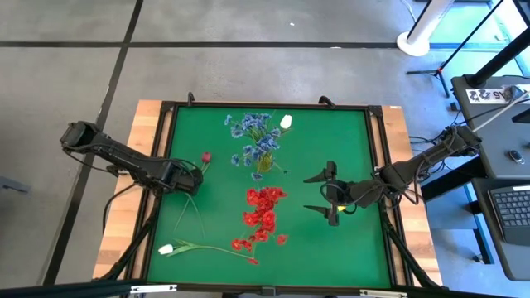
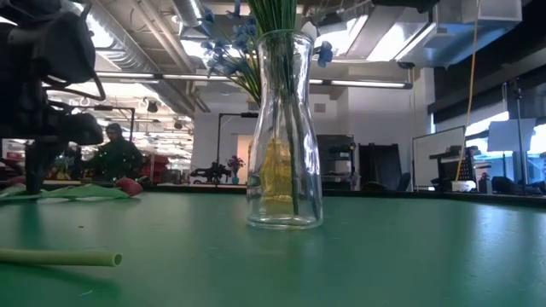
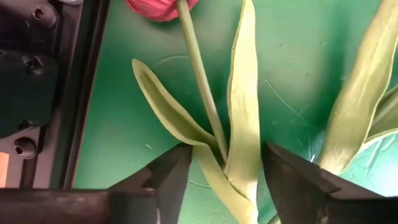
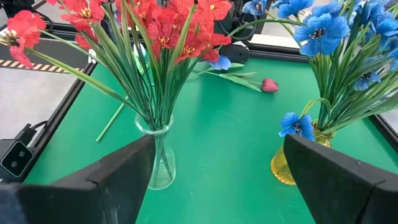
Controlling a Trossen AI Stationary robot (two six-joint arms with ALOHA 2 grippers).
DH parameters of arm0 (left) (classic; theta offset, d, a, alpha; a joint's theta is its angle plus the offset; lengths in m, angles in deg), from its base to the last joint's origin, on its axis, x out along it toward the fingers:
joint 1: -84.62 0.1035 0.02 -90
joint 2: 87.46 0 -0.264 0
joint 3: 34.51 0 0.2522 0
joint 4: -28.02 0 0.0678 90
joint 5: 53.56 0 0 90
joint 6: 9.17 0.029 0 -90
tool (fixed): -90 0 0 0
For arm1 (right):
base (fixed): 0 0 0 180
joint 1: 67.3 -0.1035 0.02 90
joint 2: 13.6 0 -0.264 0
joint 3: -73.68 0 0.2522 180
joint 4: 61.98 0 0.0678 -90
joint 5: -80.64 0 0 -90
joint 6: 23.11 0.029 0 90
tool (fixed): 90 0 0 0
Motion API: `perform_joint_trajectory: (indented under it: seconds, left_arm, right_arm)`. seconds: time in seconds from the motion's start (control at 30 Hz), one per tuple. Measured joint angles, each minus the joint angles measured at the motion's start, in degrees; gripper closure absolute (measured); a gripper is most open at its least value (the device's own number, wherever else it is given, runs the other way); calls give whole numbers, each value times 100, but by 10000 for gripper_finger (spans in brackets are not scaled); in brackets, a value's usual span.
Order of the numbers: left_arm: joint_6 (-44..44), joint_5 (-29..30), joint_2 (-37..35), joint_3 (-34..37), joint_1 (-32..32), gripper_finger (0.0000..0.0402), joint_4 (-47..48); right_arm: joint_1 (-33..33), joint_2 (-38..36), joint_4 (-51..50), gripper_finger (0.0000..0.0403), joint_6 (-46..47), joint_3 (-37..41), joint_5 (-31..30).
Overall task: Sort flowers into vase by color
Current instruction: Put the left dark red flower into the transparent flower vase
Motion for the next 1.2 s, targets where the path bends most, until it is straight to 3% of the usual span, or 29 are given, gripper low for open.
perform_joint_trajectory:
  seconds: [0.3, 0.43, 0.7, 0.93, 1.07, 1.2]
  left_arm:
    - [24, 45, 7, -14, -2, 333, 13]
    - [426, 419, 15, -222, 22, 388, -89]
    - [1724, 1668, 15, -1339, 140, 395, -160]
    - [3957, 3424, 13, -2938, -283, 397, -726]
    - [6064, 4350, 7, -3492, -872, 397, -2068]
    - [8209, 4902, 47, -3521, -1487, 397, -3938]
  right_arm:
    - [0, 0, 197, 49, -27, 0, -1]
    - [2, 0, 199, 49, -33, 0, -7]
    - [2, 0, 210, 49, -37, 0, -248]
    - [2, 0, 212, 49, -37, 0, -439]
    - [2, 0, 210, 49, -36, 0, -603]
    - [2, 0, 210, 49, -35, 0, -608]
